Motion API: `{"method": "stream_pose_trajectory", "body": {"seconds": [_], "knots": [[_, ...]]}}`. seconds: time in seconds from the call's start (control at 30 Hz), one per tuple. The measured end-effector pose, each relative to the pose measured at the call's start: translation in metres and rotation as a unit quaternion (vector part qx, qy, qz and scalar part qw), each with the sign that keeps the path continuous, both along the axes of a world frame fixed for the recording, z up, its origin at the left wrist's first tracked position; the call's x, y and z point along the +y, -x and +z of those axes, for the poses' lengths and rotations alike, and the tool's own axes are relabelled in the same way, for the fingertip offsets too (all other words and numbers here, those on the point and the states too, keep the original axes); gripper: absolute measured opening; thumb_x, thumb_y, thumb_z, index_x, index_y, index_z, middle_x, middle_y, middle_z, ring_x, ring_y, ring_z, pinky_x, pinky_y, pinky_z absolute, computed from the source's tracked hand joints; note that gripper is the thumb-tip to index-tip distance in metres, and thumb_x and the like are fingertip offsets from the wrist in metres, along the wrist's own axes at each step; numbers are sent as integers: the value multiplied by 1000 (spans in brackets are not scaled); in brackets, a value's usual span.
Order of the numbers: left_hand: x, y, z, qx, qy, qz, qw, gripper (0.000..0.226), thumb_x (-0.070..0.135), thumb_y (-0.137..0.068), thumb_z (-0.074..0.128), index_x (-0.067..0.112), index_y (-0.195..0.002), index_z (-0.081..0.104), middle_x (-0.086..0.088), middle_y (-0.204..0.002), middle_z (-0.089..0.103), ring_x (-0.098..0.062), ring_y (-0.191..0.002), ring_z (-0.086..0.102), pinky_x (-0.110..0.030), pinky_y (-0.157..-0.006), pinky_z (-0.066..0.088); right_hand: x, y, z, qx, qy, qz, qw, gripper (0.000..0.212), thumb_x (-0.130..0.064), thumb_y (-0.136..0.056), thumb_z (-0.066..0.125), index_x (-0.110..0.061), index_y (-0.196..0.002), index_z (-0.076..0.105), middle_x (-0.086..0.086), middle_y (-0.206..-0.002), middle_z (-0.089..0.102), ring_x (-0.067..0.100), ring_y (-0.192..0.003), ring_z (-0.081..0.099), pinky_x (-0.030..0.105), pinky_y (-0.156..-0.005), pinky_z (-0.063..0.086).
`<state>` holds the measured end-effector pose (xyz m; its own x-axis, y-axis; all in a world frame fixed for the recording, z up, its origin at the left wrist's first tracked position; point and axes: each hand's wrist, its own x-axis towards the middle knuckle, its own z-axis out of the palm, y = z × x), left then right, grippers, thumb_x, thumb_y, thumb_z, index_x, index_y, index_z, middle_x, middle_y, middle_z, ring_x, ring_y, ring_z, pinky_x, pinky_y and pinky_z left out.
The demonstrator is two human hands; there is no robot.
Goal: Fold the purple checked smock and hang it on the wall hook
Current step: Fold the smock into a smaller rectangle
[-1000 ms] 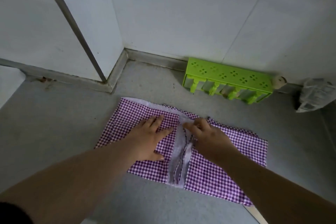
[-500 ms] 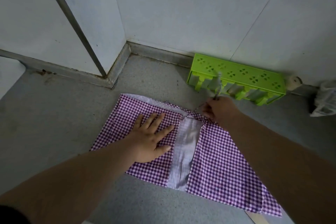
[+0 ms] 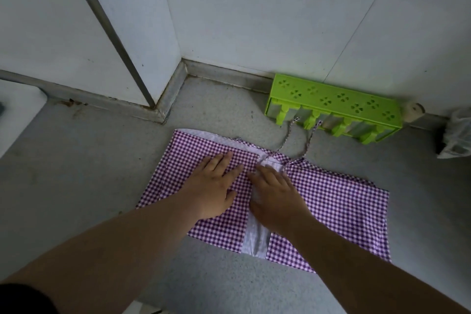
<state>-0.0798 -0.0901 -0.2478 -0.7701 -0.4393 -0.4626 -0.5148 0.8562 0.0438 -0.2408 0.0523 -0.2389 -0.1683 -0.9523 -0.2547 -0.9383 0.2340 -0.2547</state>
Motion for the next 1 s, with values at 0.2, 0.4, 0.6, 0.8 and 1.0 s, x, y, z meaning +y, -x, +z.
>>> {"method": "stream_pose_trajectory", "body": {"seconds": [0.2, 0.4, 0.6, 0.8, 1.0], "knots": [[-16, -65, 9, 13, 31, 152, 988, 93, 77, -96, 38, 31, -169, 3, -7, -177, -8, -32, -163, -2, -51, -132, 2, -5, 10, -6, 3, -31, -16, 999, 79, -55, -97, 47, -32, -164, 14, -3, -173, 6, 19, -160, 0, 47, -129, 1], [-19, -110, 10, 69, -65, 474, 876, 124, 91, -67, 62, 23, -163, 23, -11, -163, 35, -35, -149, 37, -53, -121, 37, -10, 9, -4, -19, -50, -25, 998, 83, -53, -96, 54, -33, -164, 12, -3, -173, 2, 17, -159, -2, 43, -128, -3], [-3, -100, 27, 75, -199, 460, 862, 79, 55, -95, 69, 21, -160, 41, -9, -155, 54, -32, -139, 55, -45, -115, 46, -7, -6, 6, 3, -56, -60, 997, 87, -46, -96, 59, -33, -164, 7, 1, -174, -2, 23, -159, -3, 44, -127, -2], [4, -115, 39, 139, -338, 511, 778, 48, 36, -103, 65, 24, -147, 51, -6, -130, 66, -27, -109, 69, -44, -87, 65, 41, -31, 17, 58, -7, -216, 975, 65, -54, -93, 48, -40, -153, 25, 2, -156, 34, 29, -140, 36, 54, -114, 34], [-2, -147, 54, 182, -297, 492, 798, 19, 38, -107, 56, 27, -123, 56, -4, -103, 69, -19, -78, 66, -27, -54, 53, 69, -33, 18, 65, -49, -192, 978, 69, -63, -95, 40, -35, -157, 26, -6, -163, 31, 24, -147, 31, 52, -120, 31]]}}
